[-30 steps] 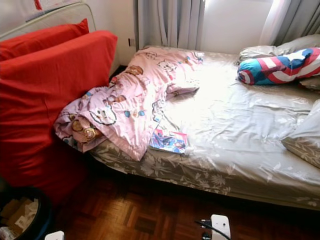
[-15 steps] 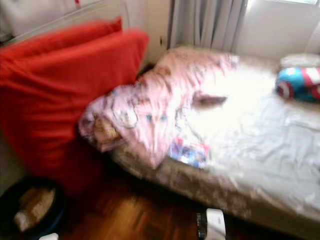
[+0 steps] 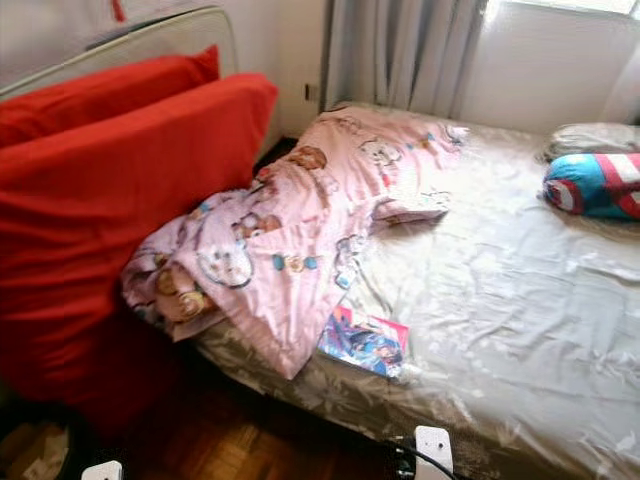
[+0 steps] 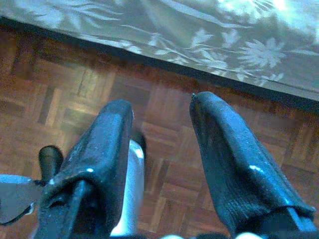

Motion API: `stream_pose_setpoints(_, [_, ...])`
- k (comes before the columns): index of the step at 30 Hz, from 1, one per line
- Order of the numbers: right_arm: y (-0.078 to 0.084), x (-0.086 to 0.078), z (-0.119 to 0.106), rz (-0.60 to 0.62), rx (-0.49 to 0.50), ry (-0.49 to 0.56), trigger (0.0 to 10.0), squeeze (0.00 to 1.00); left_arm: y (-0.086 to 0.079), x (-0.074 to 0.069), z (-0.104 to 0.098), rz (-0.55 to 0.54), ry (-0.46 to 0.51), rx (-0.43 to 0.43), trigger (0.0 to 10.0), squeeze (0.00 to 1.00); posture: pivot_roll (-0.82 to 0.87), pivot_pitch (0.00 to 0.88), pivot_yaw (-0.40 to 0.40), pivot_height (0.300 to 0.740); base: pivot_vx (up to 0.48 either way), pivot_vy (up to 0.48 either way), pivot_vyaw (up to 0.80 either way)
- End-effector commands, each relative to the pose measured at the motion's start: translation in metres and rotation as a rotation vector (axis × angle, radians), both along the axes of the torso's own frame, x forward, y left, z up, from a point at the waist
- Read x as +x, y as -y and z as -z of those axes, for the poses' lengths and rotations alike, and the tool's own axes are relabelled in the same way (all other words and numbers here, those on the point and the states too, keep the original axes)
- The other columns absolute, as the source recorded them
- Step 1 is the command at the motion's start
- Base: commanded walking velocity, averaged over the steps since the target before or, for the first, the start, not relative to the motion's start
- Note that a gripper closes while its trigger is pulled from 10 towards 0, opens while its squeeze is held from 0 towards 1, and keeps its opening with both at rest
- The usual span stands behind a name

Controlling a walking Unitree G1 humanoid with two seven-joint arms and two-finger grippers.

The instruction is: Clean up the room

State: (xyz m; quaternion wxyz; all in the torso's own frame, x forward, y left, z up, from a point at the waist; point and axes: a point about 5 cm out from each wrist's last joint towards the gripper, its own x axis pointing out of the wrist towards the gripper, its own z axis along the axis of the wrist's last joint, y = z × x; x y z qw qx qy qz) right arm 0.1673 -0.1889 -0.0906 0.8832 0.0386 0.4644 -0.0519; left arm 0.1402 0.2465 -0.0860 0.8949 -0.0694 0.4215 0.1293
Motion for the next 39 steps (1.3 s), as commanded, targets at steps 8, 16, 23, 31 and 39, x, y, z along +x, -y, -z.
stream_pose_setpoints(8, [0.0091,0.049,-0.0261,0.071,0.051,0.137,10.0,0.0,0.0232,0.0956,-0.0393,0.186,0.107,0.036,10.0,0.0,-0.16,0.0,0.051,0.74,0.041,0.0,0.0])
stream_pose_setpoints(16, [0.0084,0.048,-0.0254,0.064,0.048,0.135,10.0,0.0,0.0233,0.0946,-0.0387,0.186,0.108,0.023,10.0,0.0,-0.16,0.0,0.058,0.74,0.0,0.0,0.0])
stream_pose_setpoints(23, [0.0075,0.0473,-0.0249,0.07,0.053,0.136,10.0,0.0,0.0228,0.0936,-0.0381,0.183,0.104,0.021,10.0,0.0,-0.17,0.0,0.06,0.74,0.0,0.0,0.0])
stream_pose_setpoints(31, [0.0078,0.0458,-0.0238,0.066,0.039,0.123,10.0,0.0,0.0228,0.0928,-0.0378,0.172,0.111,0.017,10.0,0.0,-0.17,0.0,0.062,0.74,0.0,0.0,0.0])
stream_pose_setpoints(39, [0.0078,0.0458,-0.0238,0.066,0.039,0.123,10.0,0.0,0.0228,0.0928,-0.0378,0.172,0.111,0.017,10.0,0.0,-0.17,0.0,0.062,0.74,0.0,0.0,0.0])
